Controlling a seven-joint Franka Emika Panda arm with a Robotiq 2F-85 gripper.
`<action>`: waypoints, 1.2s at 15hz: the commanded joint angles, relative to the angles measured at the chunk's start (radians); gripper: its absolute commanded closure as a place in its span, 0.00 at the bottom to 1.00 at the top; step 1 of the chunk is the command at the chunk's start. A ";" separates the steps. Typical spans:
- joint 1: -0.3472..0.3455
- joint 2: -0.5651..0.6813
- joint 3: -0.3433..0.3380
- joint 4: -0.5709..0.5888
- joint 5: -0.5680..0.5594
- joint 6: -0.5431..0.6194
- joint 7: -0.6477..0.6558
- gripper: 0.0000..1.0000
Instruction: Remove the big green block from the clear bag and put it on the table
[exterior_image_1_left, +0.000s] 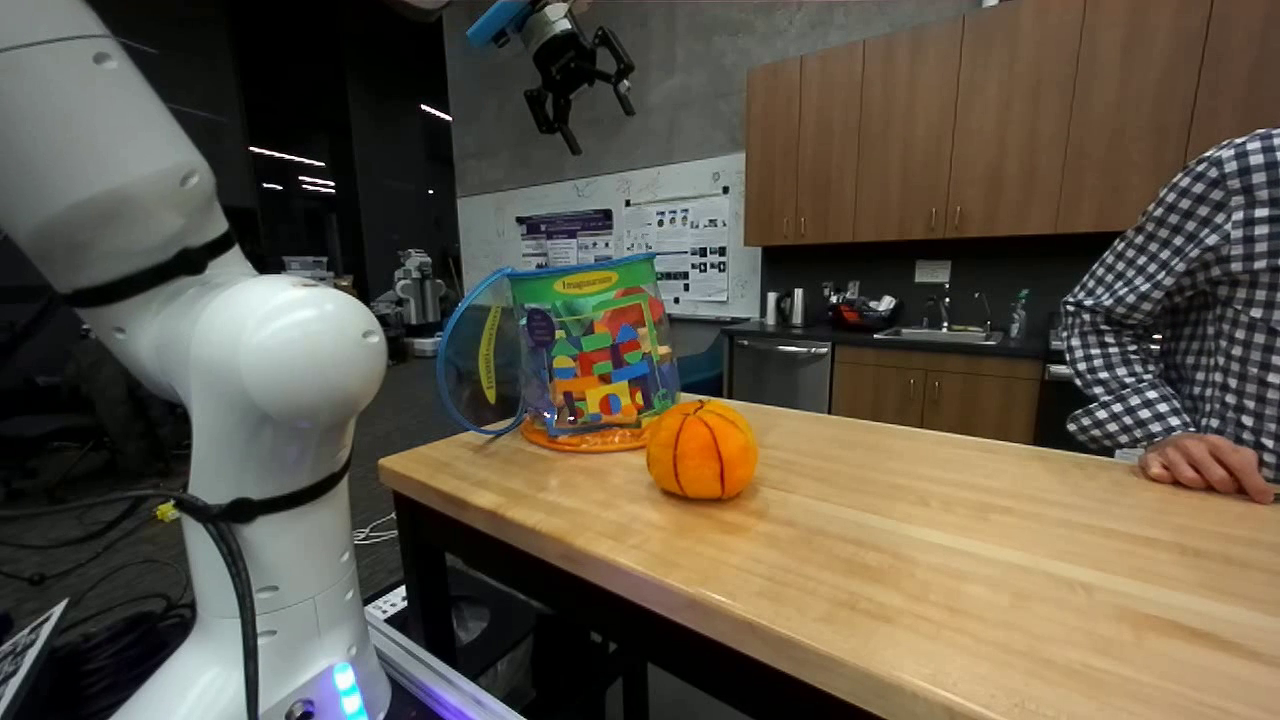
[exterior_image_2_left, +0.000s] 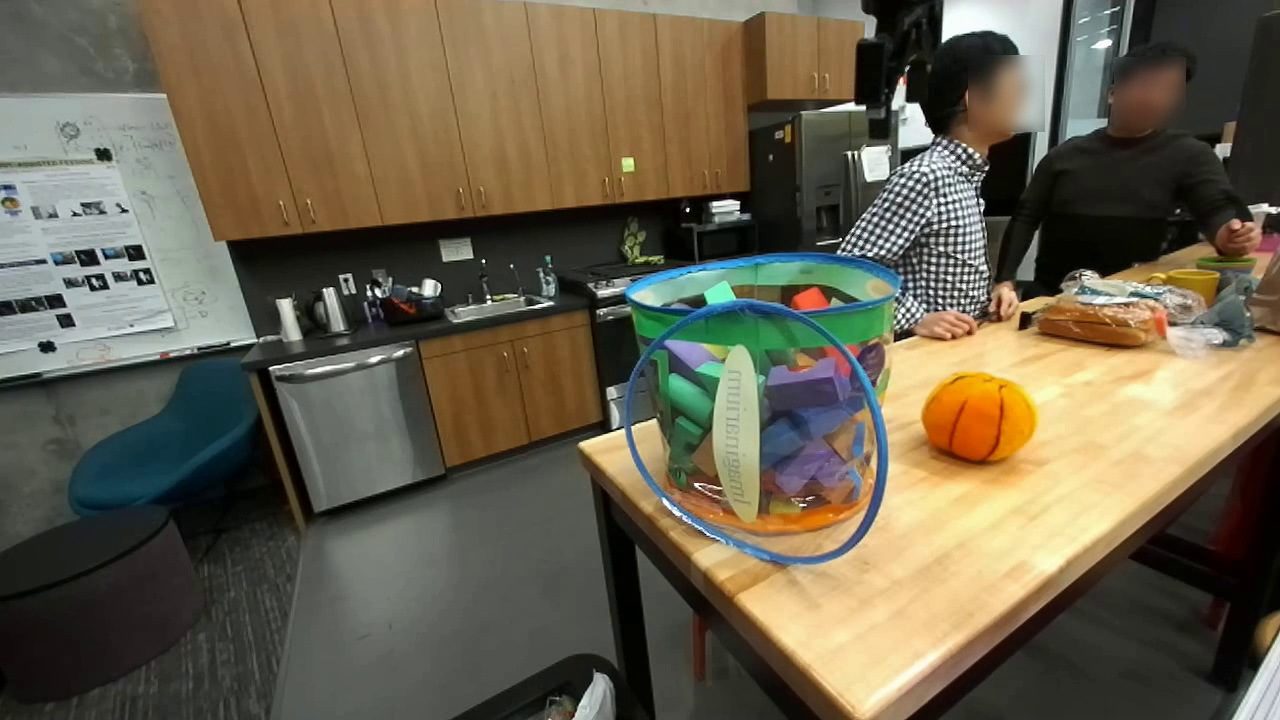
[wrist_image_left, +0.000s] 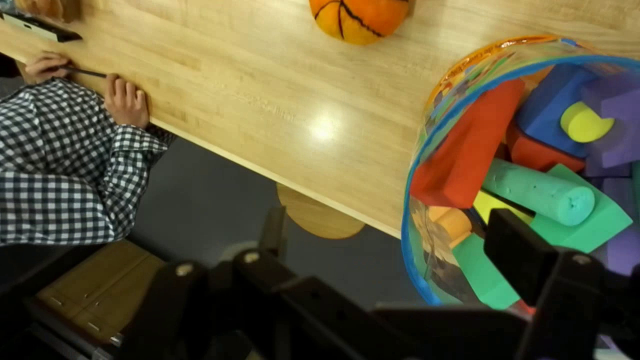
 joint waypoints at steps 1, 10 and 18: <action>0.021 0.095 0.019 0.115 -0.012 0.010 -0.010 0.00; 0.065 0.309 0.088 0.314 -0.020 0.020 -0.023 0.00; 0.111 0.474 0.095 0.411 -0.010 0.020 -0.027 0.00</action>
